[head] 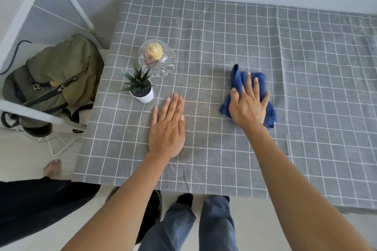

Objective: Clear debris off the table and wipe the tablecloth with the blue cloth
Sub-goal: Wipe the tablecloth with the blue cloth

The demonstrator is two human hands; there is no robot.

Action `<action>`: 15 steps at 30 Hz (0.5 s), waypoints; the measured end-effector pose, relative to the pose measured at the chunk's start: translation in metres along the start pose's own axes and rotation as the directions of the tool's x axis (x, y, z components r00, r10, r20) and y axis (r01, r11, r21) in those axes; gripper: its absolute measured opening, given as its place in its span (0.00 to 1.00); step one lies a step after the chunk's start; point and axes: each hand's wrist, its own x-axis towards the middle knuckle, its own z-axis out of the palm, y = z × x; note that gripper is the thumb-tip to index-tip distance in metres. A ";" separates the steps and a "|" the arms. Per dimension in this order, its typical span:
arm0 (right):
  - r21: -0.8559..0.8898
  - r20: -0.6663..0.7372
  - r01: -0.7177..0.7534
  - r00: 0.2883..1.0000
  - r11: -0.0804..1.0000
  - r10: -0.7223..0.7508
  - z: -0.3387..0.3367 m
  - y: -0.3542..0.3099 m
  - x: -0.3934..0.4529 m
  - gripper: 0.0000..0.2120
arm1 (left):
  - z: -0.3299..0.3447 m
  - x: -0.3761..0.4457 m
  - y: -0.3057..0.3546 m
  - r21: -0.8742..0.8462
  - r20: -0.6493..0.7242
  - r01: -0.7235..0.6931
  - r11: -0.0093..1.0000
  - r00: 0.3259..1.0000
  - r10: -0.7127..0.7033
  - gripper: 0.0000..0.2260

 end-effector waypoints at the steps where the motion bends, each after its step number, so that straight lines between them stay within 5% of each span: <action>1: -0.004 0.001 -0.011 1.000 1.000 0.011 -0.001 0.002 0.000 0.27 | 0.000 0.001 0.000 -0.004 0.002 0.002 1.000 1.000 -0.002 0.24; 15: -0.026 0.000 0.007 1.000 1.000 -0.007 0.004 0.004 0.000 0.26 | -0.002 0.089 0.019 -0.015 0.045 -0.026 1.000 0.999 0.026 0.23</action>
